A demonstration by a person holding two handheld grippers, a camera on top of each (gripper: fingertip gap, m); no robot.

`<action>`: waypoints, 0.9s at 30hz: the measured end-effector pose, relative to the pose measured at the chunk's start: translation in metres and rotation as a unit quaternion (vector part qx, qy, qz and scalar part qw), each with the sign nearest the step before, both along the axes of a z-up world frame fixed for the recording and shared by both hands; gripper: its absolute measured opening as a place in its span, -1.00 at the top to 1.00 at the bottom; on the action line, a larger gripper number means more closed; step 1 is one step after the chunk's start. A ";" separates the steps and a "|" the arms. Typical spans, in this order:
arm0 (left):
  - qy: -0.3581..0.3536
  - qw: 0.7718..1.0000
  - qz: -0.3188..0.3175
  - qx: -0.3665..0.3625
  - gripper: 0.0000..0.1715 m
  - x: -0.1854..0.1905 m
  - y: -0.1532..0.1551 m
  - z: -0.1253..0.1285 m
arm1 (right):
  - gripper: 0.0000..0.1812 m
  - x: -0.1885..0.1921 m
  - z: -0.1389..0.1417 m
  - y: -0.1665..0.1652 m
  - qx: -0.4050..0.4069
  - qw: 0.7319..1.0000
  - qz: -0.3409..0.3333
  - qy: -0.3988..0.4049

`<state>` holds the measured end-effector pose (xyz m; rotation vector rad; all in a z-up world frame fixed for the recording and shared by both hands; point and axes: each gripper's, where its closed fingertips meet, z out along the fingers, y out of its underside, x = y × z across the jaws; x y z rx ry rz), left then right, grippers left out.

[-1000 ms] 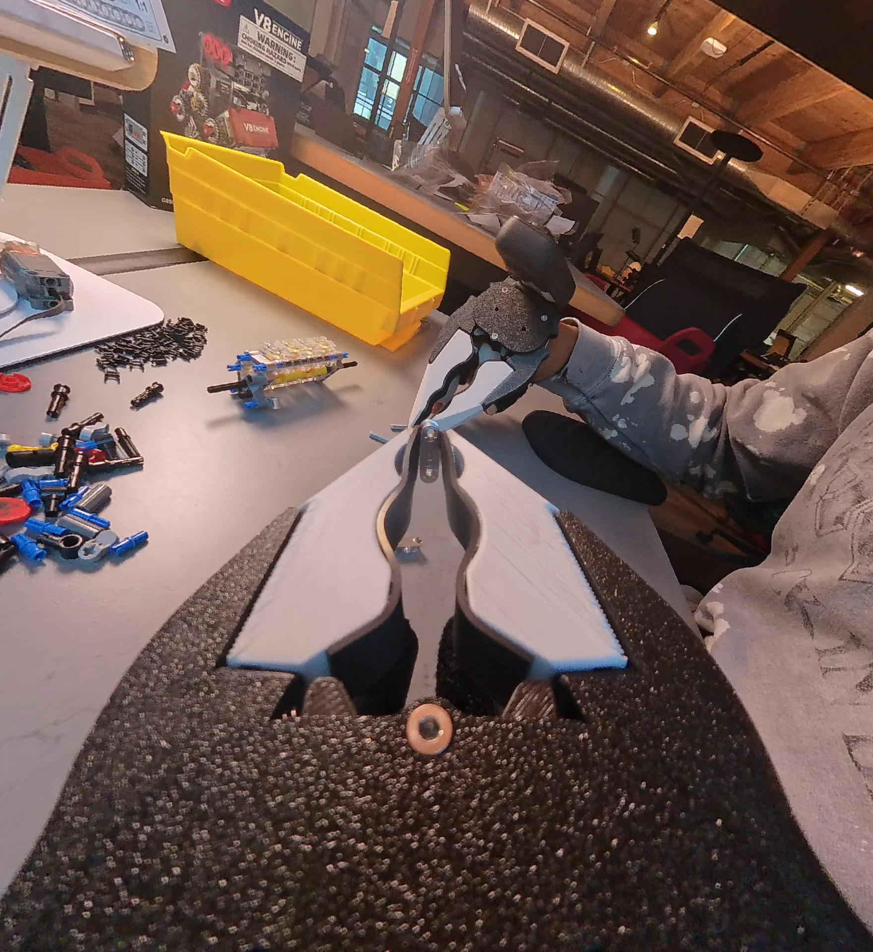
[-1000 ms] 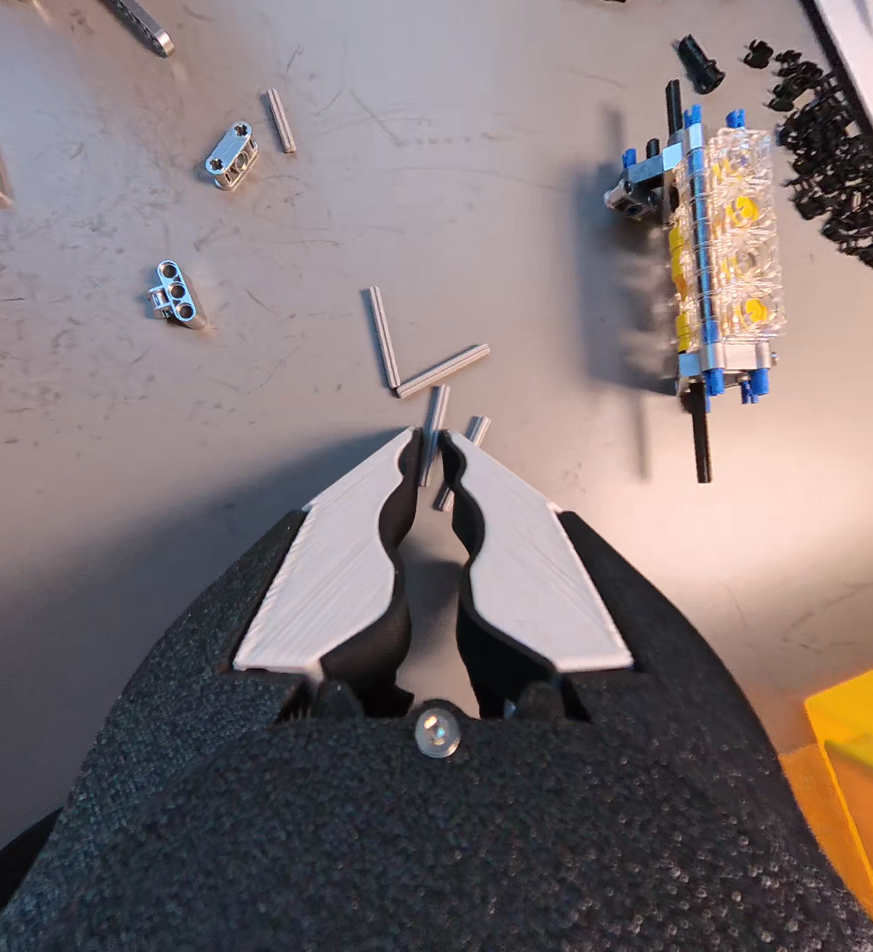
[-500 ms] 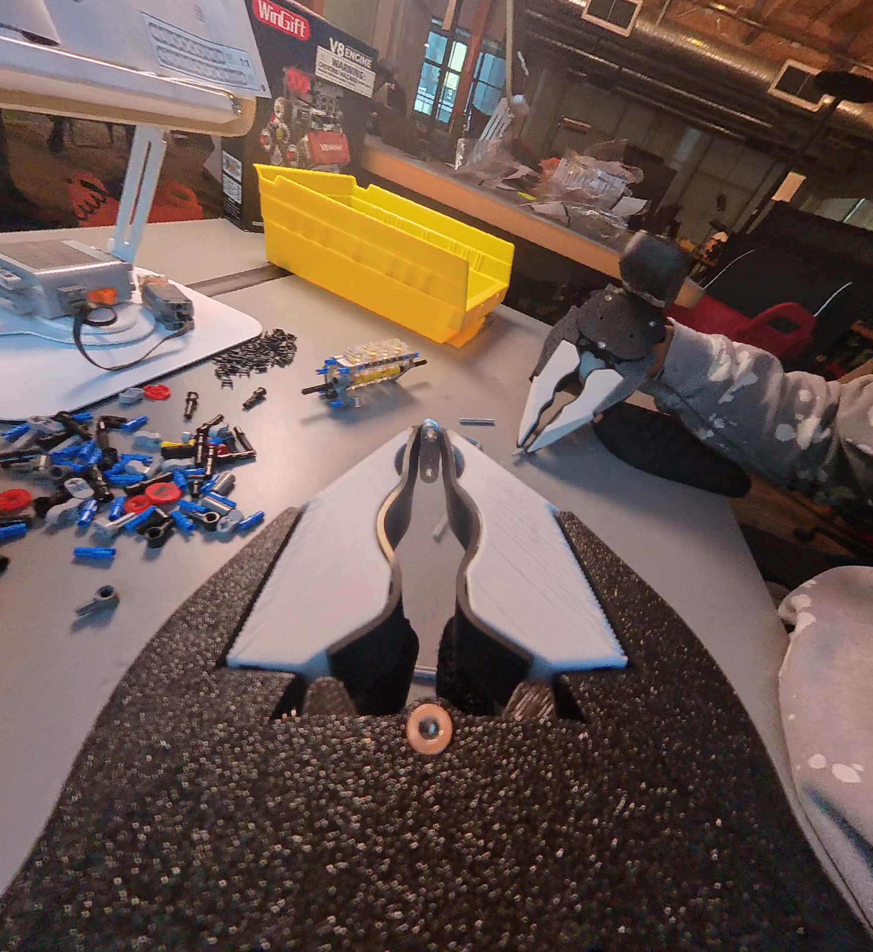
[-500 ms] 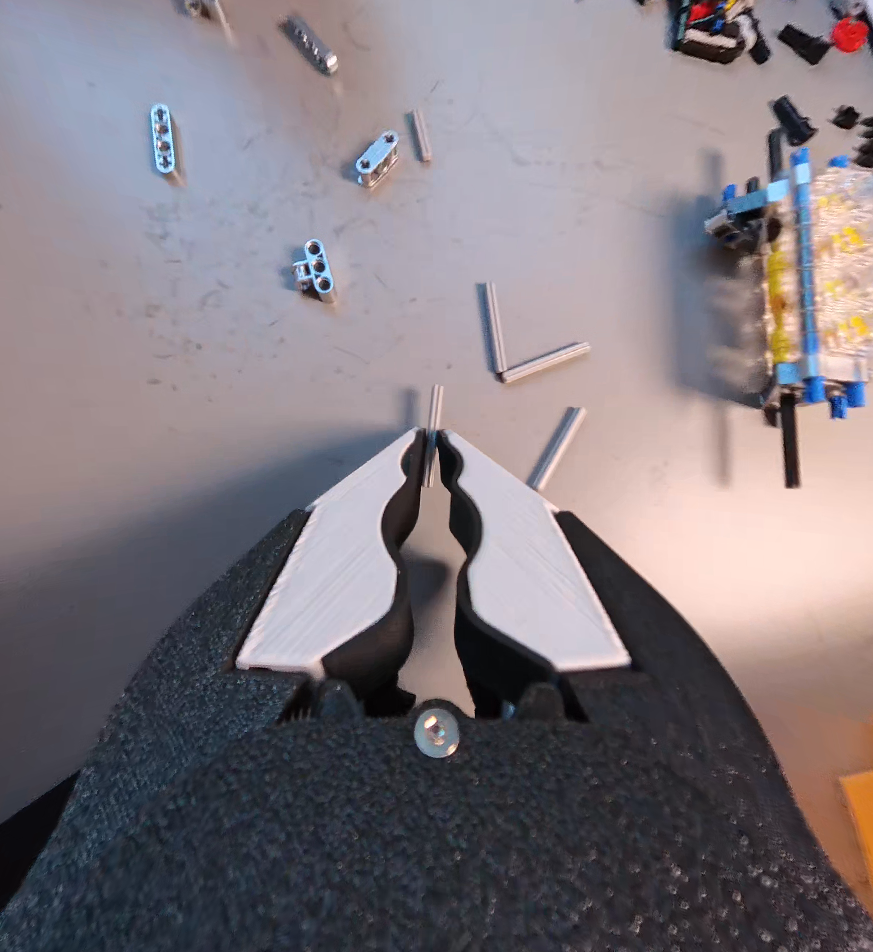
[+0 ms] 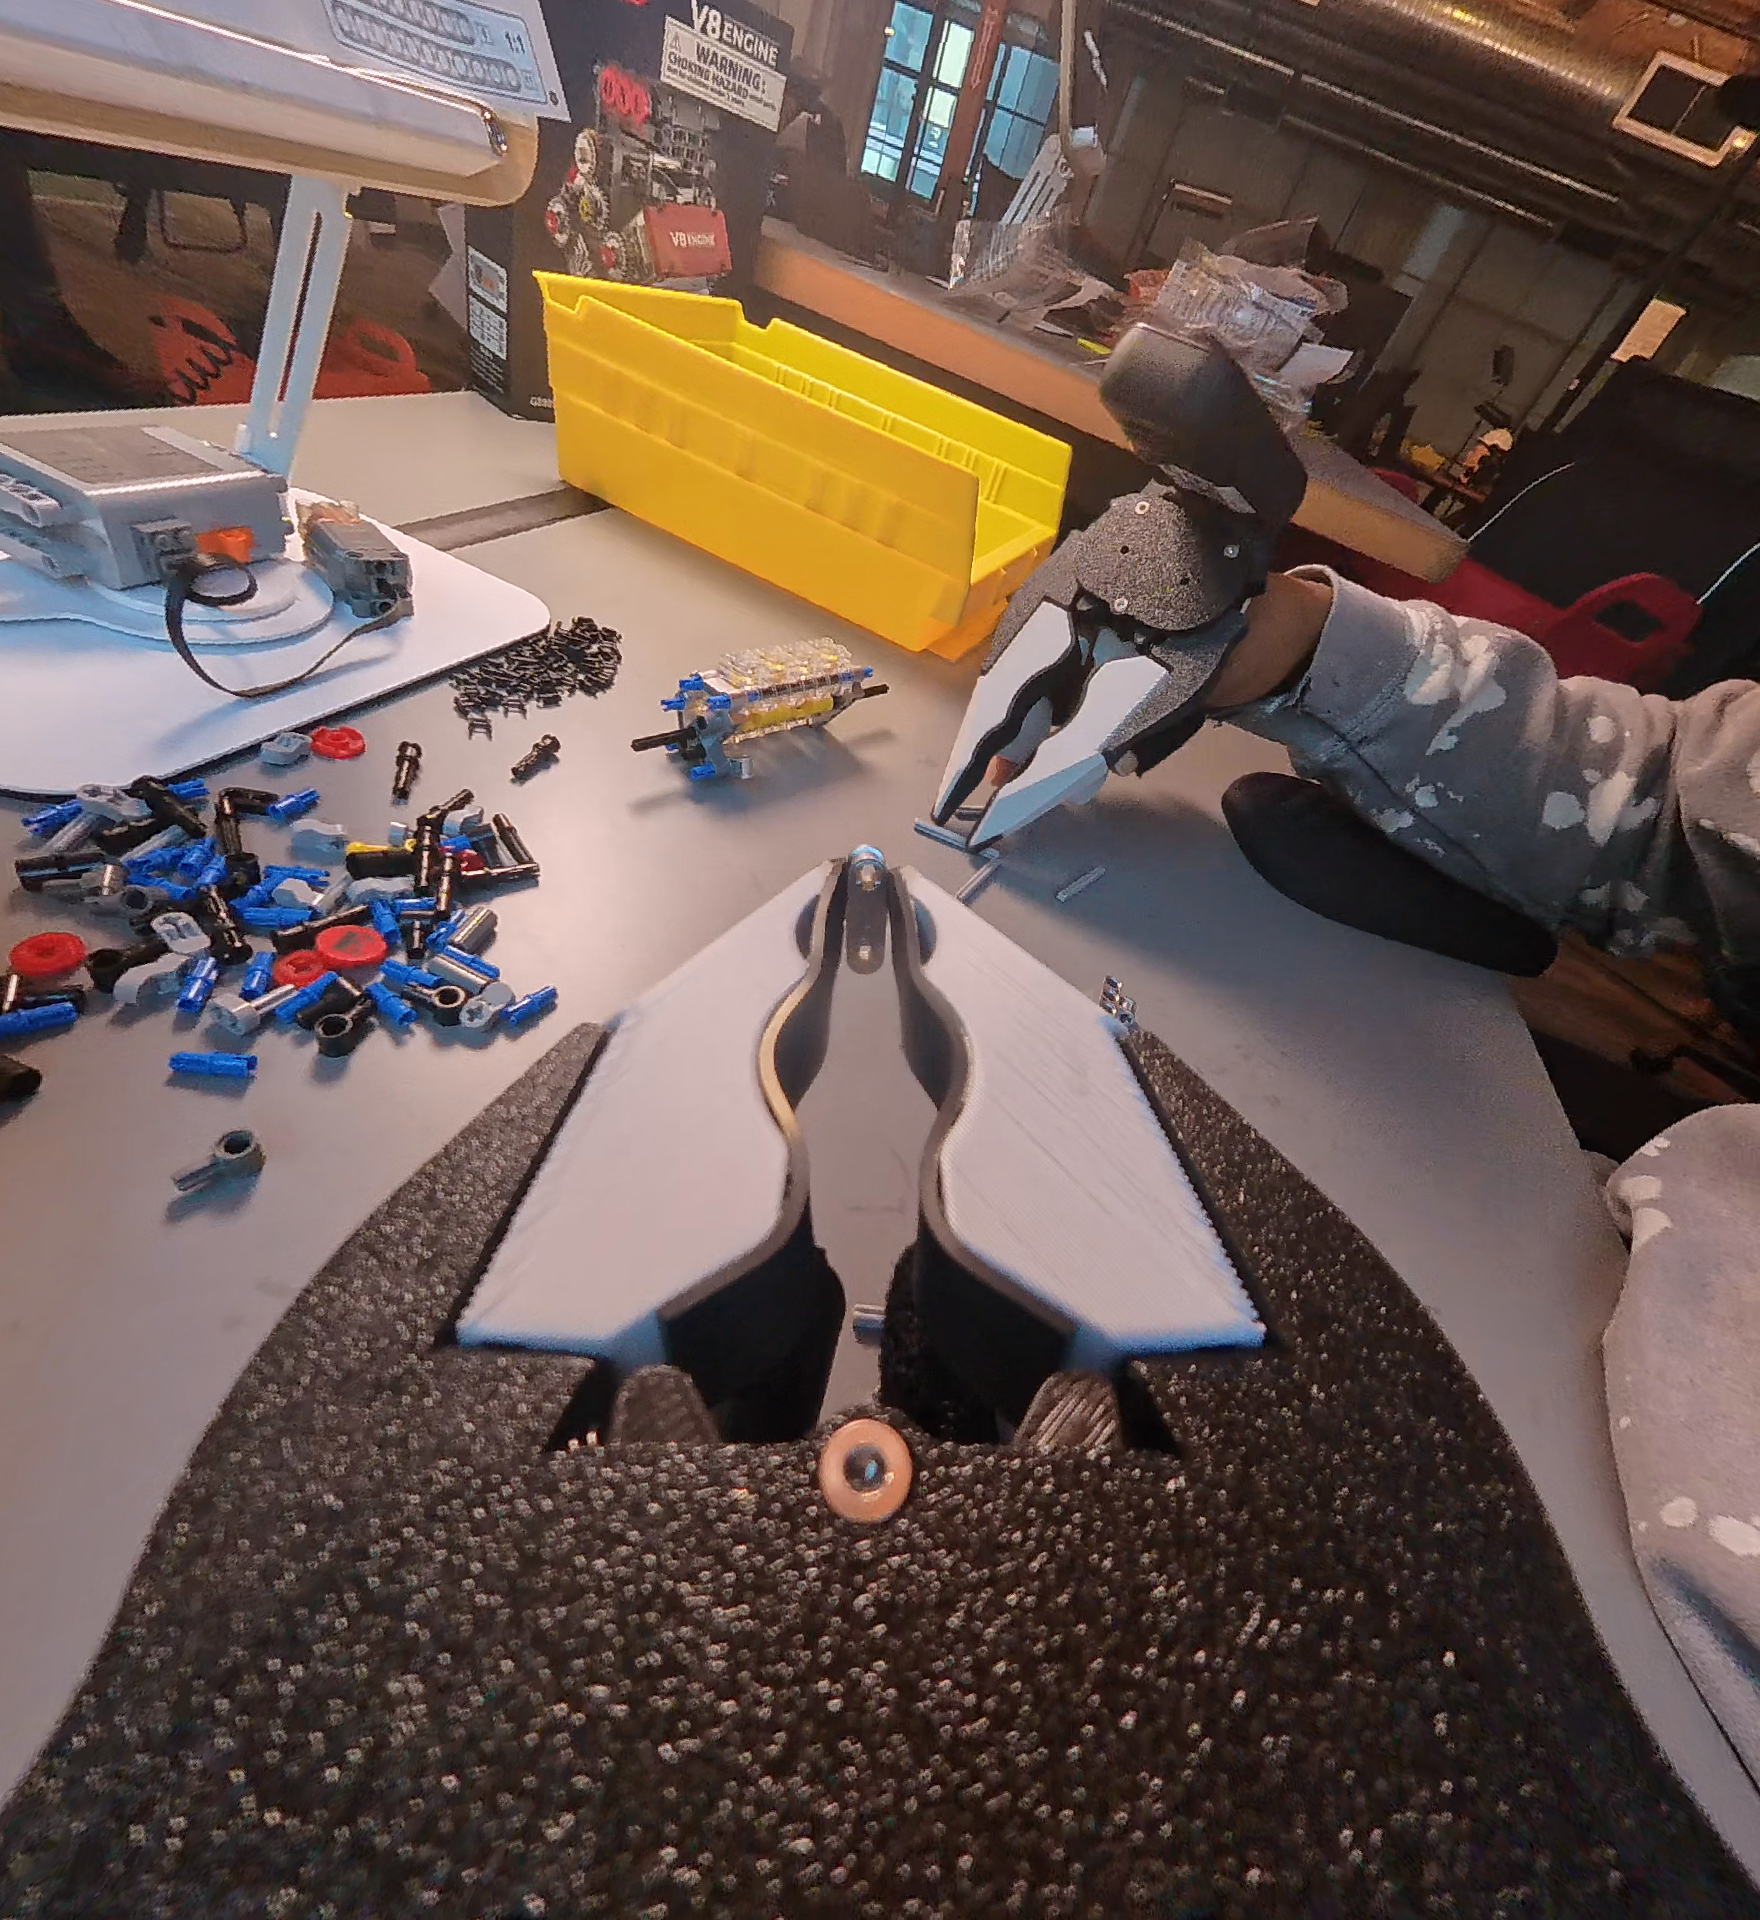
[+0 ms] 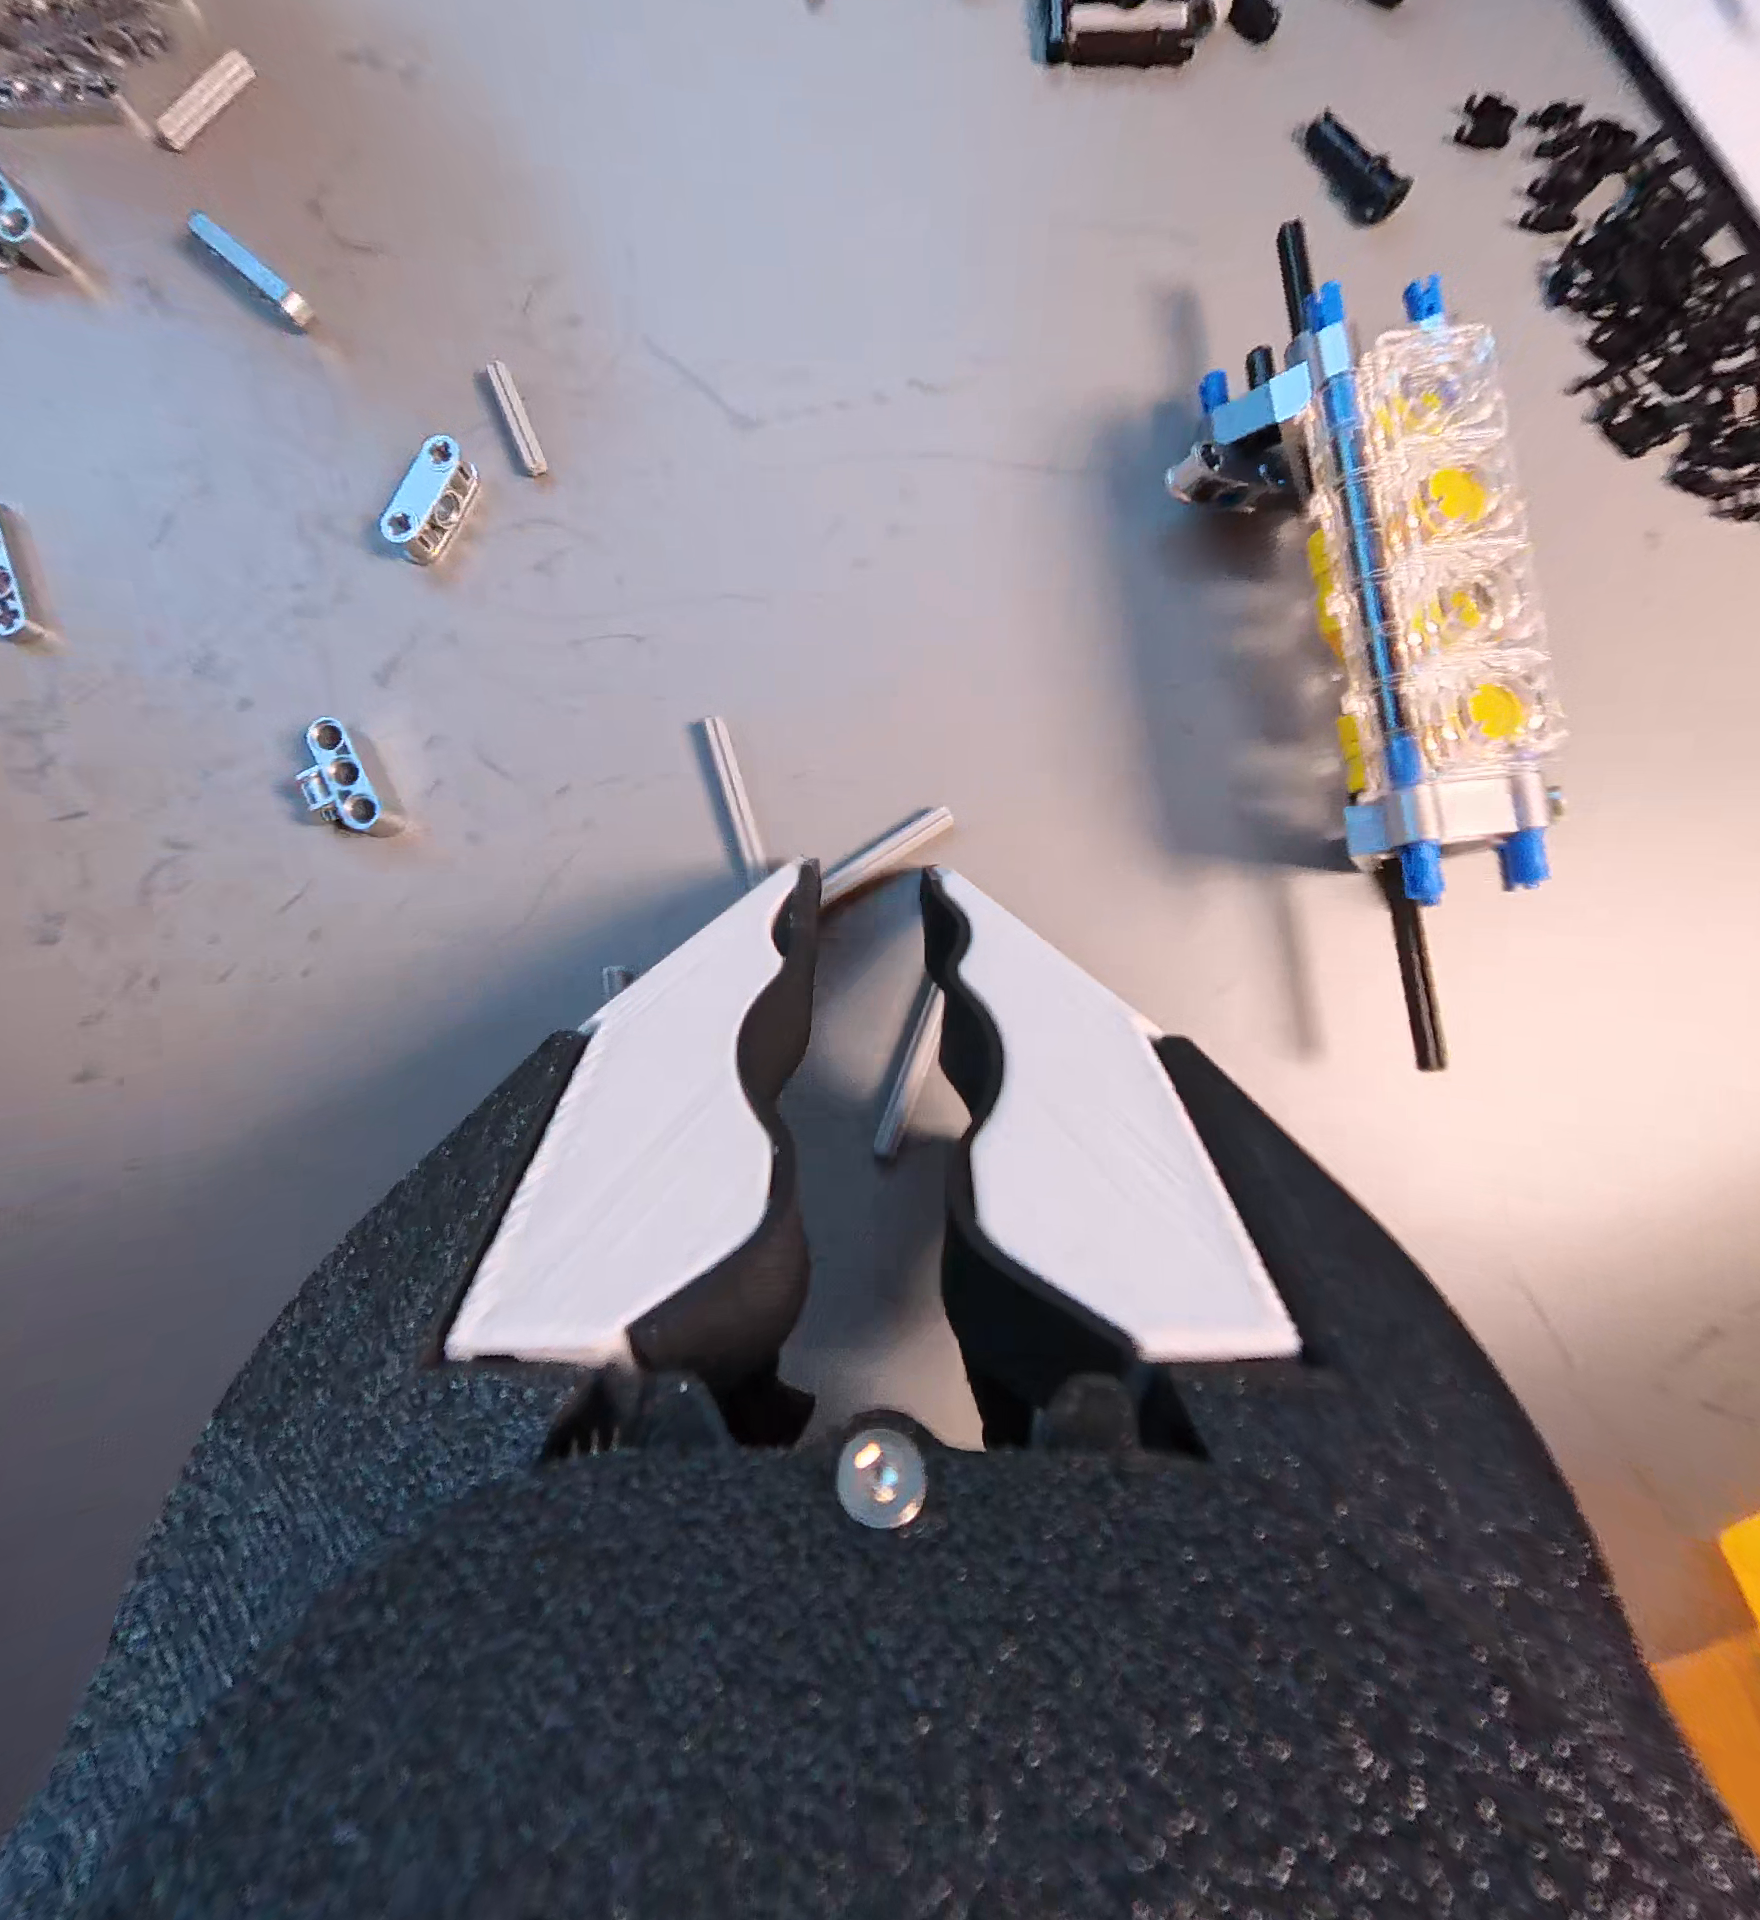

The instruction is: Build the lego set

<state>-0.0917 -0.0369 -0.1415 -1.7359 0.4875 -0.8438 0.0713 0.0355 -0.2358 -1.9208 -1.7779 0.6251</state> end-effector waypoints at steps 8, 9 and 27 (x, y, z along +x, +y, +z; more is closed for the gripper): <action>-0.018 1.000 0.004 -0.004 0.93 -0.006 0.002 0.002 | 0.98 -0.014 -0.001 -0.008 -0.005 0.994 0.104 -0.015; -0.019 1.000 0.004 -0.005 0.93 -0.006 0.002 0.002 | 0.98 -0.014 -0.001 -0.011 -0.003 0.992 0.126 -0.020; -0.026 1.000 -0.001 -0.001 0.93 -0.005 0.001 0.003 | 0.92 -0.006 0.021 -0.030 0.015 0.986 0.158 0.046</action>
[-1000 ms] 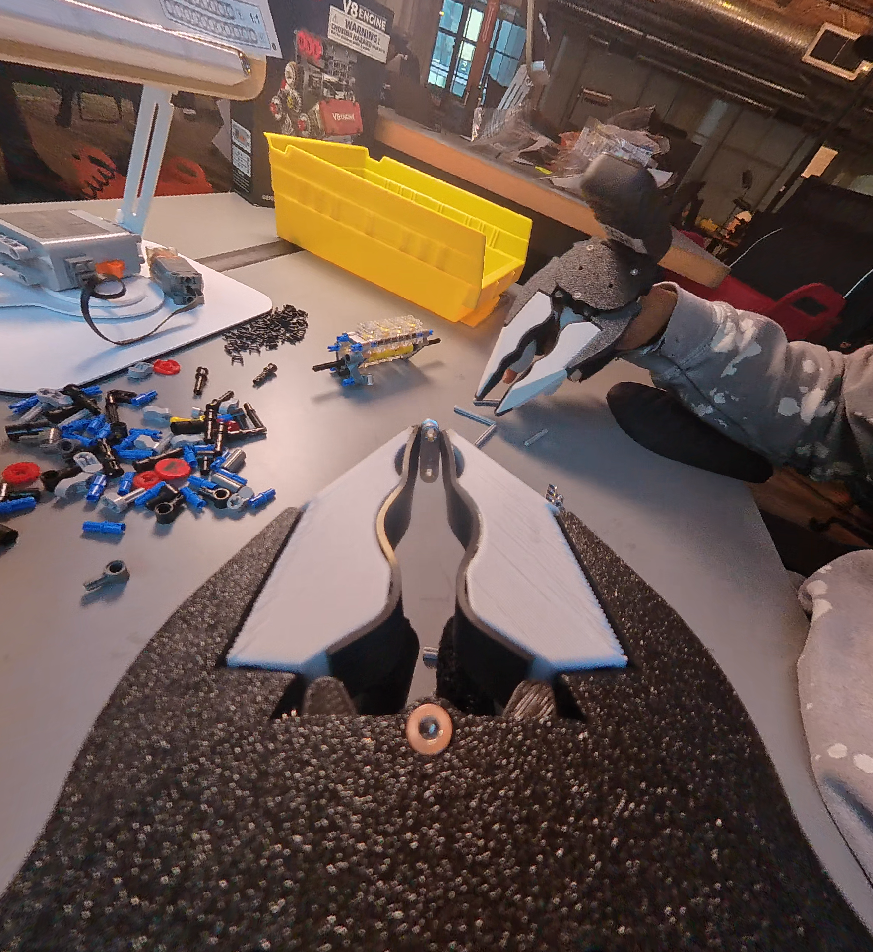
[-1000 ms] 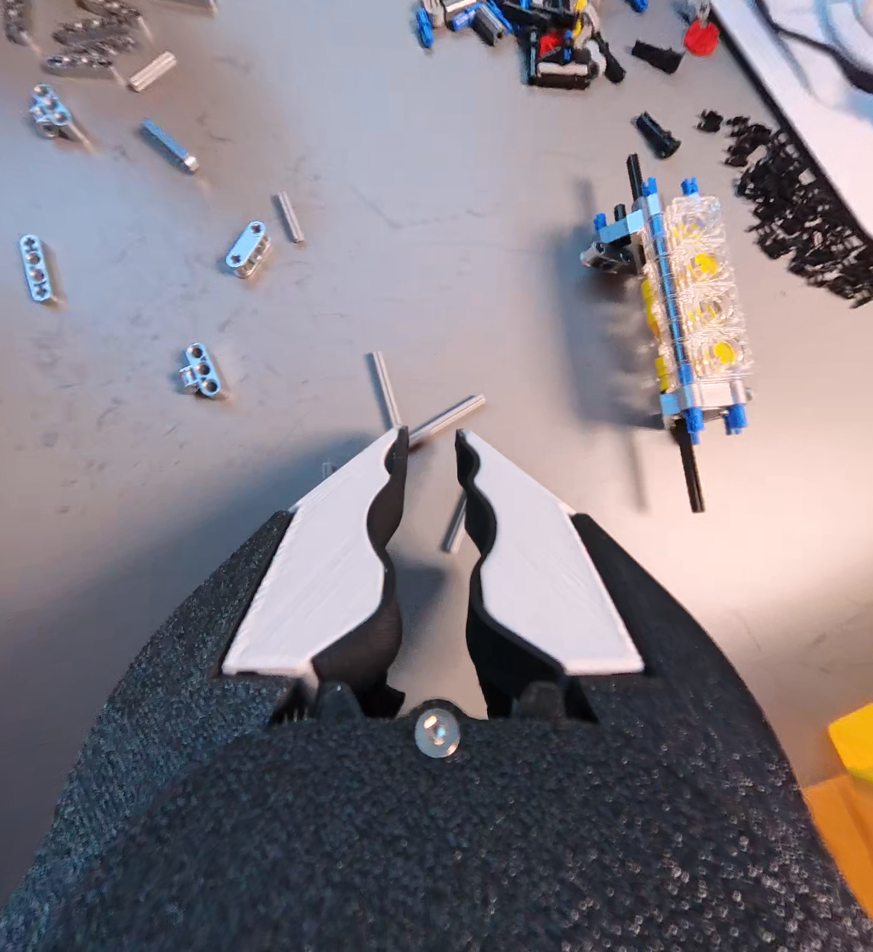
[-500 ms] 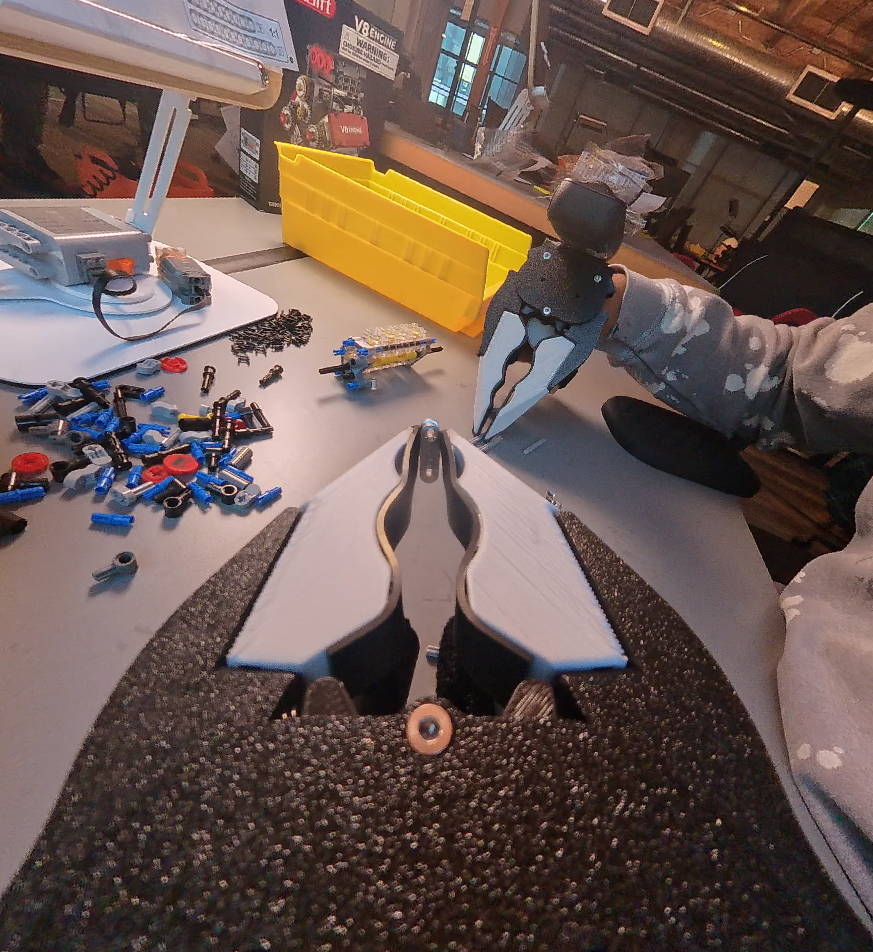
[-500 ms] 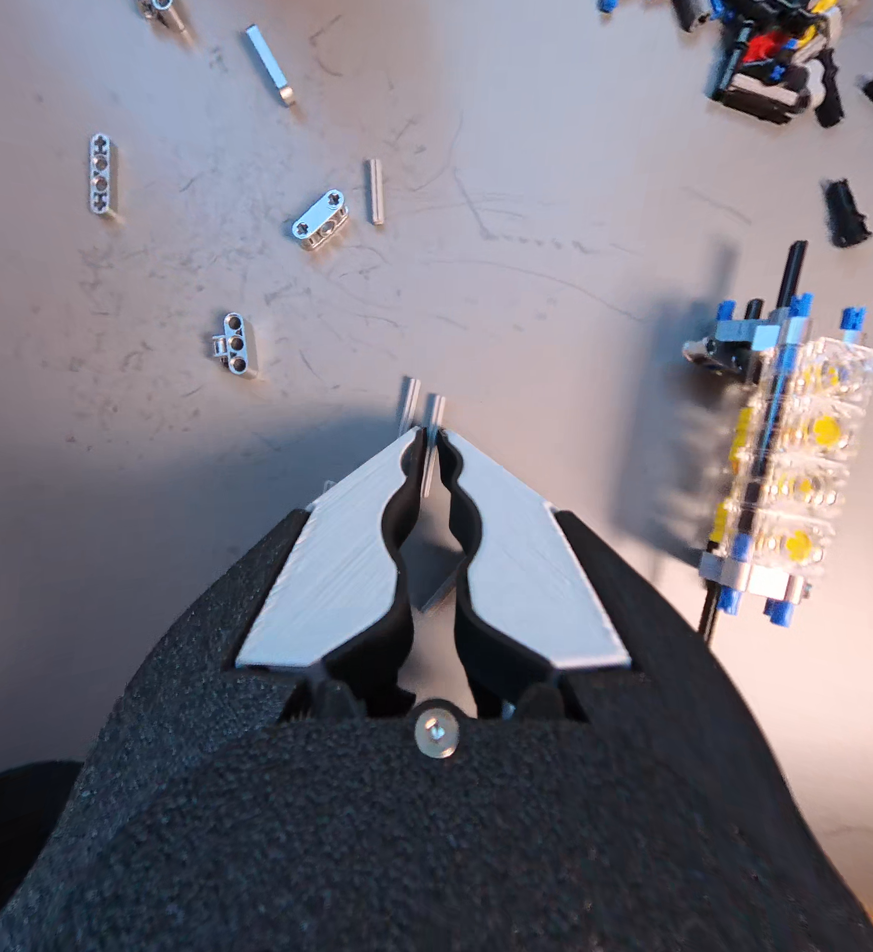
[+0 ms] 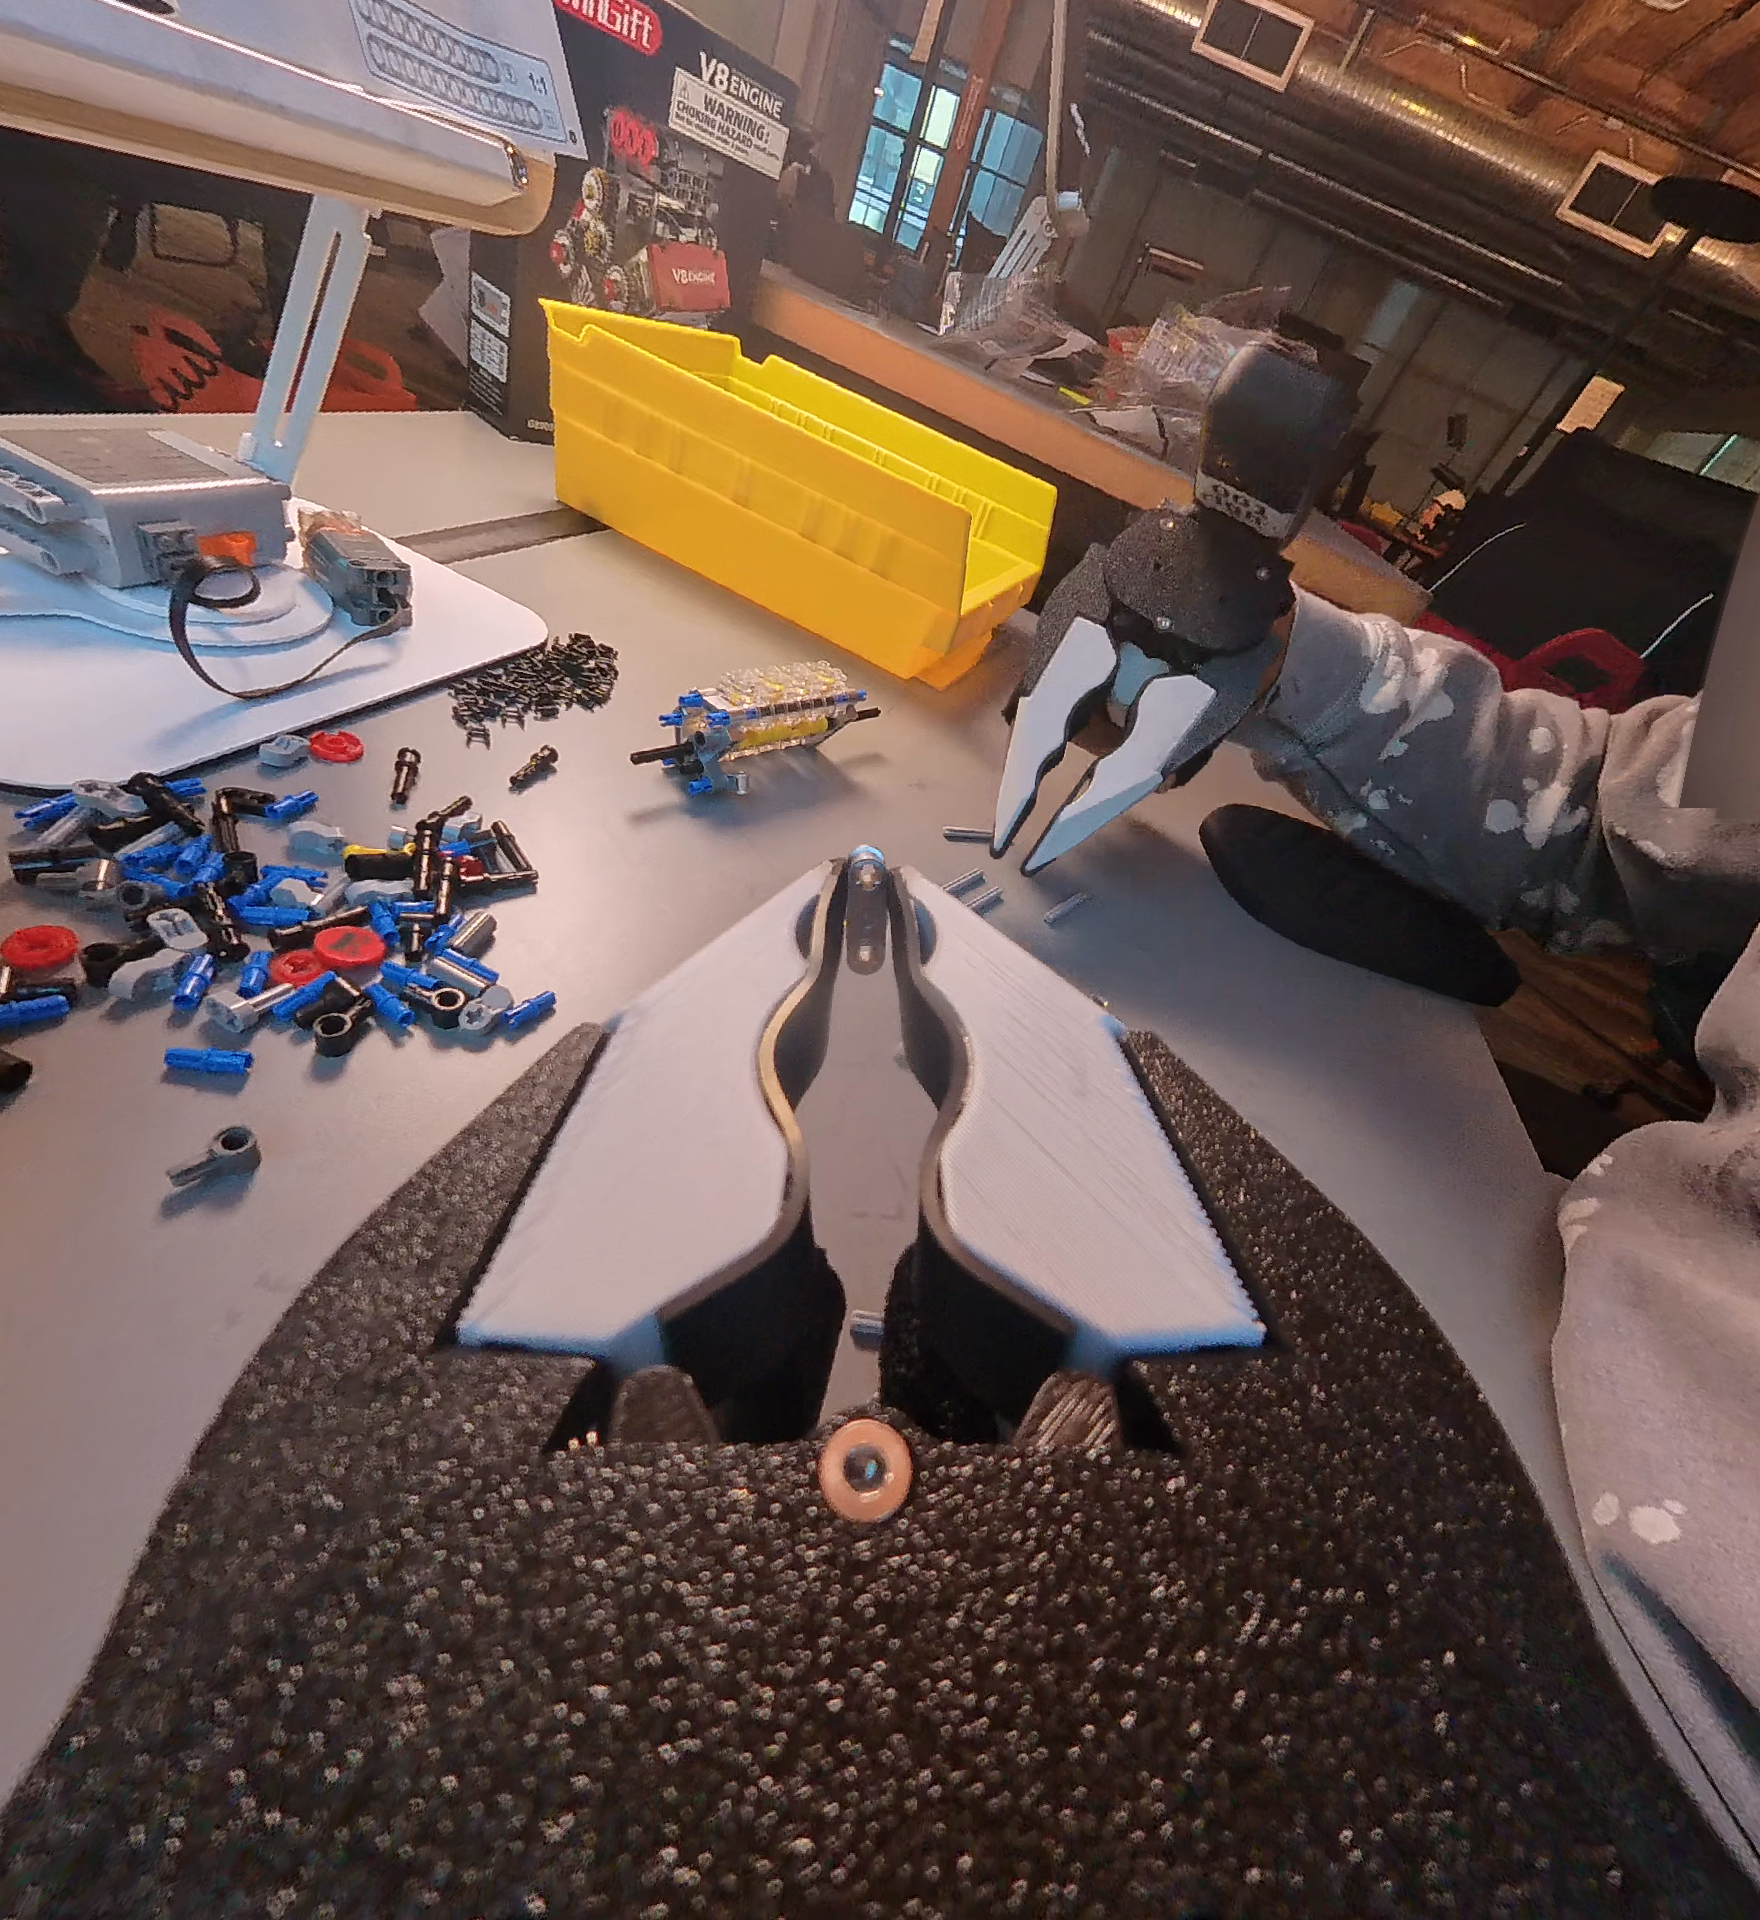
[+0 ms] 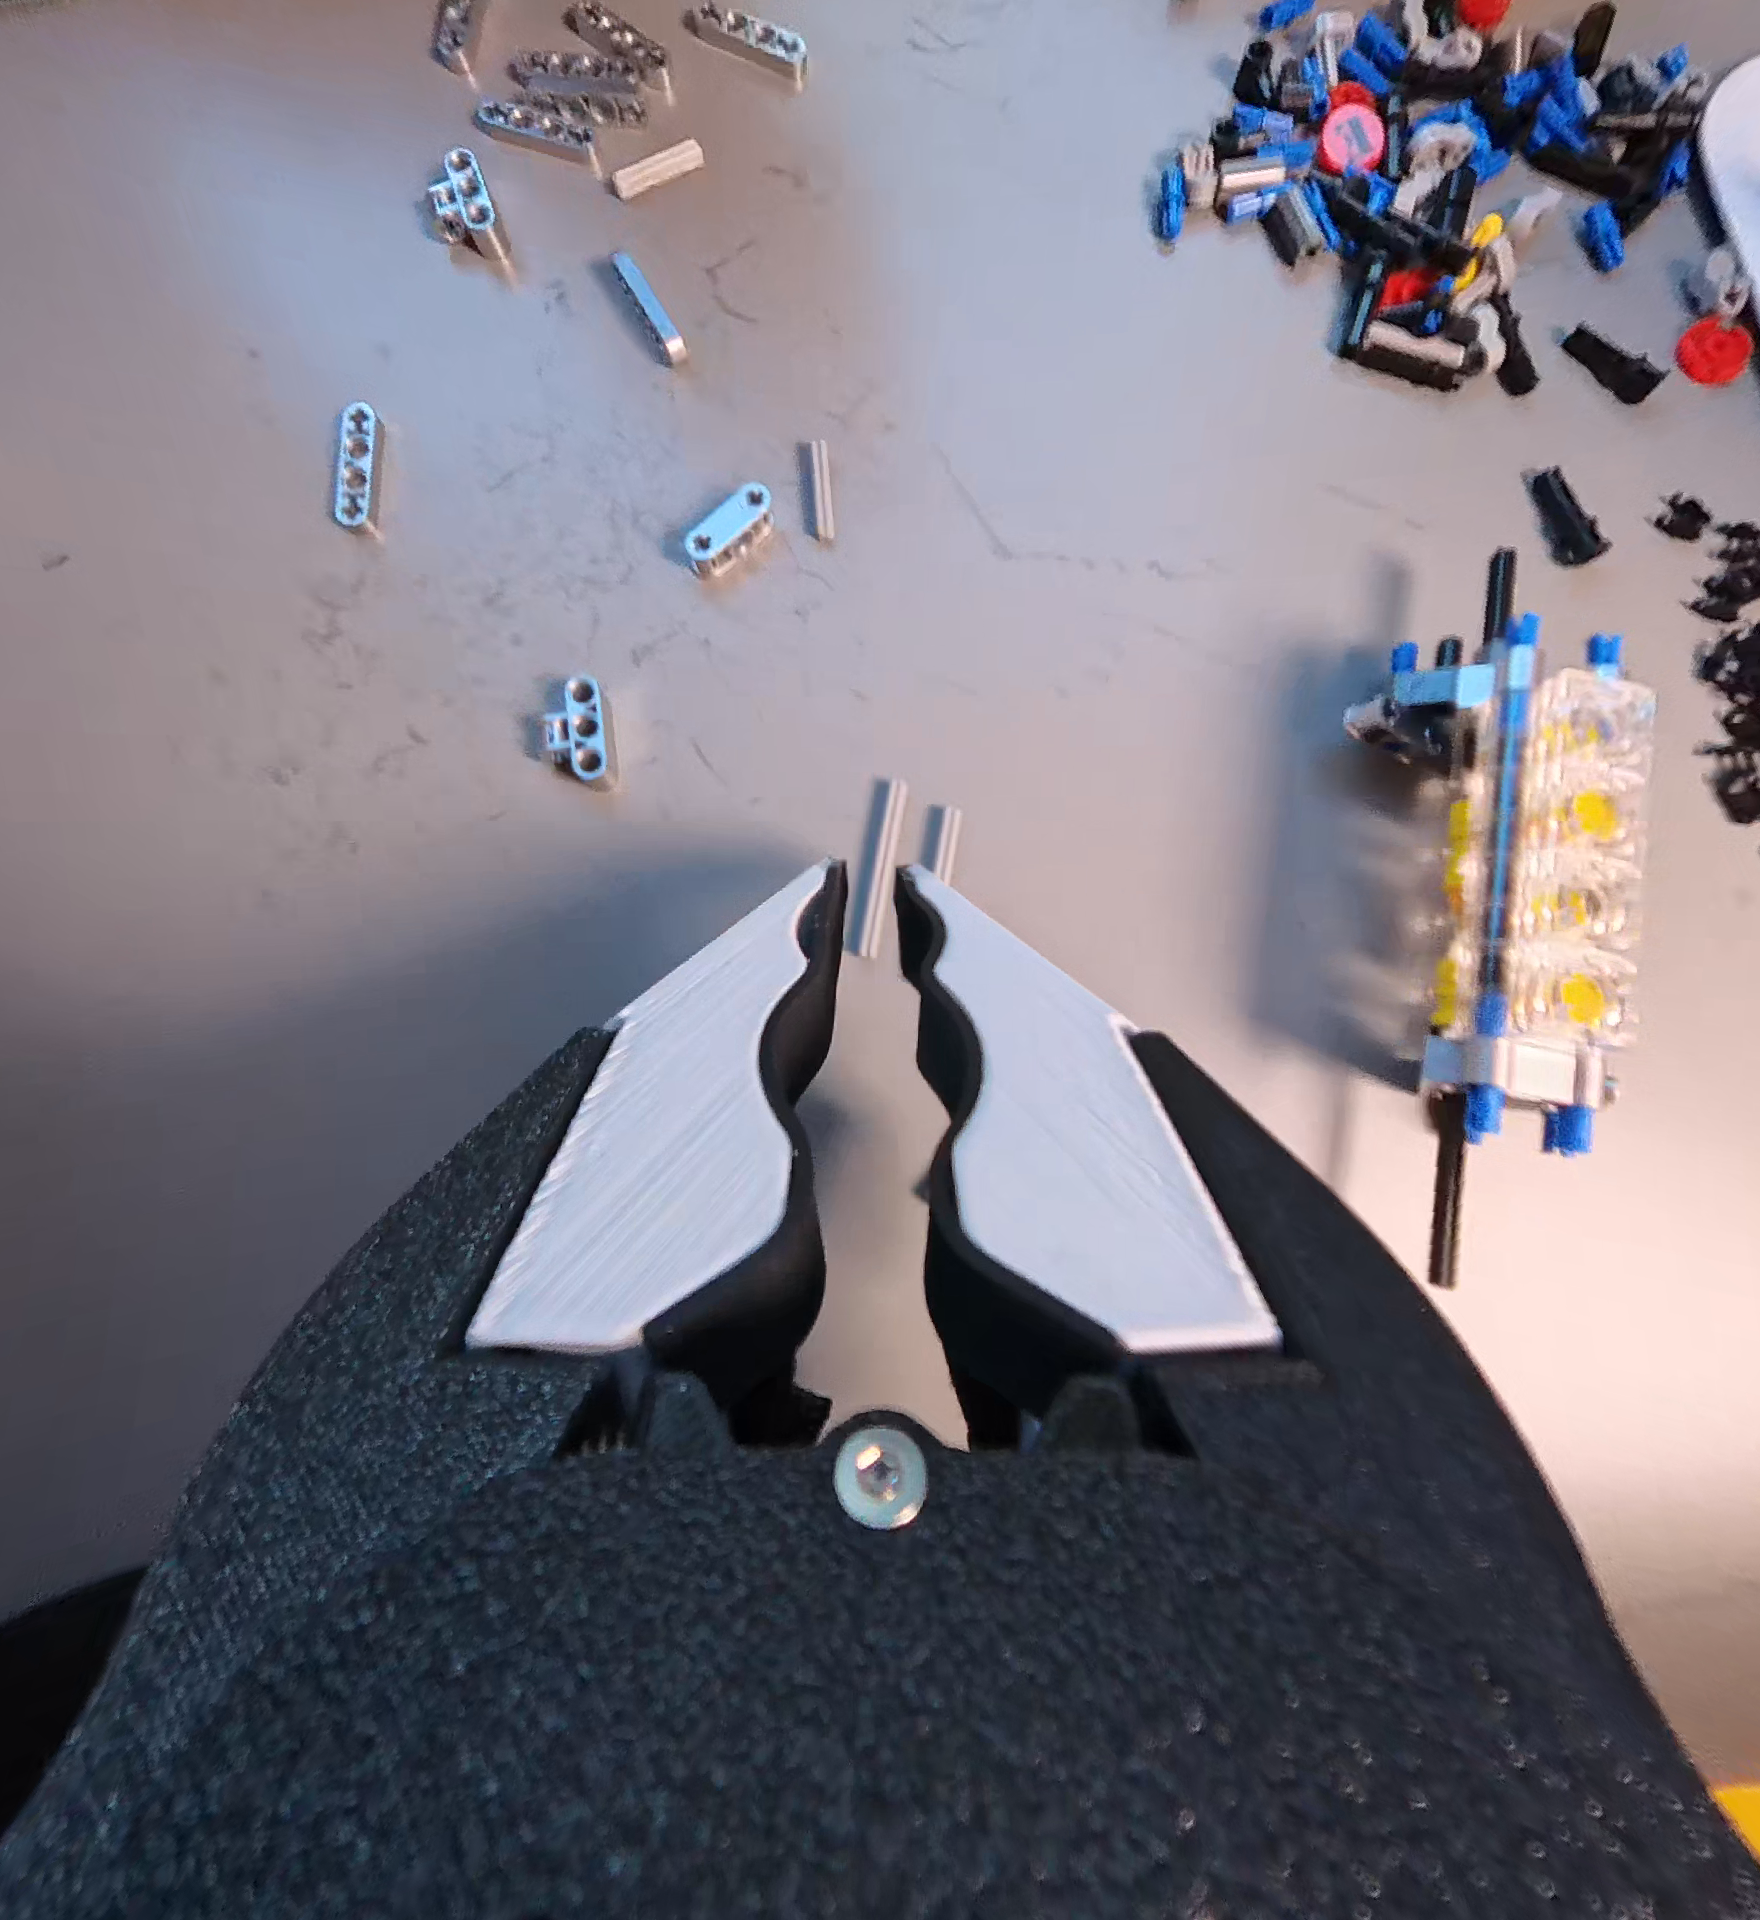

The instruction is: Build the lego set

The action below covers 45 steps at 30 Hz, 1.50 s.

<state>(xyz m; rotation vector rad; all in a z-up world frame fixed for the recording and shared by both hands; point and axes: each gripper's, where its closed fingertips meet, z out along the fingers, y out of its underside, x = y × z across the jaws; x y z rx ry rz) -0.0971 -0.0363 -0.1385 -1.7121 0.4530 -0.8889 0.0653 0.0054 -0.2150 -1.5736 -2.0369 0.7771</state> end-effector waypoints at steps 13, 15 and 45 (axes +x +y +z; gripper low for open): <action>-0.012 0.999 -0.019 0.023 0.93 0.005 -0.005 0.007 | 0.94 -0.088 -0.023 -0.032 0.035 0.997 0.070 -0.009; -0.021 0.999 -0.017 0.019 0.93 0.003 -0.005 0.008 | 0.96 -0.090 -0.022 -0.033 0.030 0.997 0.075 -0.014; -0.021 0.994 -0.067 0.087 0.94 0.040 -0.028 0.025 | 0.98 -0.114 0.081 -0.046 0.044 0.971 0.017 0.234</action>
